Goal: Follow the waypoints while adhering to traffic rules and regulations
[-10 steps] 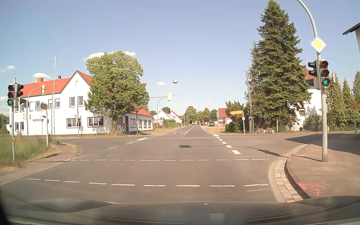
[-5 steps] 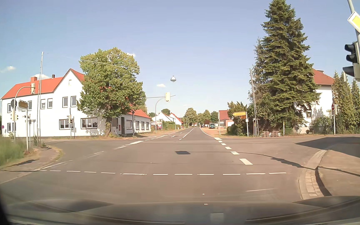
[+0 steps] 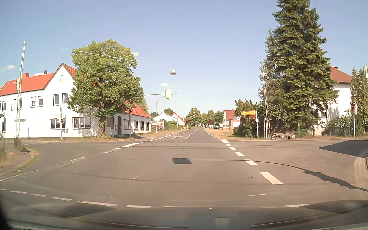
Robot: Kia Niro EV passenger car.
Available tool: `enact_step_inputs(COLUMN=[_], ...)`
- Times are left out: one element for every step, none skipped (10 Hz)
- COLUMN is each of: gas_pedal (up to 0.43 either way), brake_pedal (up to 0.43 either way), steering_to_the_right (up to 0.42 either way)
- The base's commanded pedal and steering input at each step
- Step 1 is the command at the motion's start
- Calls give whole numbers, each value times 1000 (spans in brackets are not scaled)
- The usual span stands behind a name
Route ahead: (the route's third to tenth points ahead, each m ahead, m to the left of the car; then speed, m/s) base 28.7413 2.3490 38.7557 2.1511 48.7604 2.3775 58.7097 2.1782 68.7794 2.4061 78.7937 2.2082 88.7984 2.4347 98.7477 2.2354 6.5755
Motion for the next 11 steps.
enact_step_inputs(gas_pedal=[398, 398, 398, 398, 398, 390, 390, 378, 378, 370, 370], brake_pedal=[6, 6, 6, 6, 6, 6, 6, 6, 6, 6, 6], steering_to_the_right=[7, 7, 7, 7, 7, 5, 4, 2, 1, 1, 1])
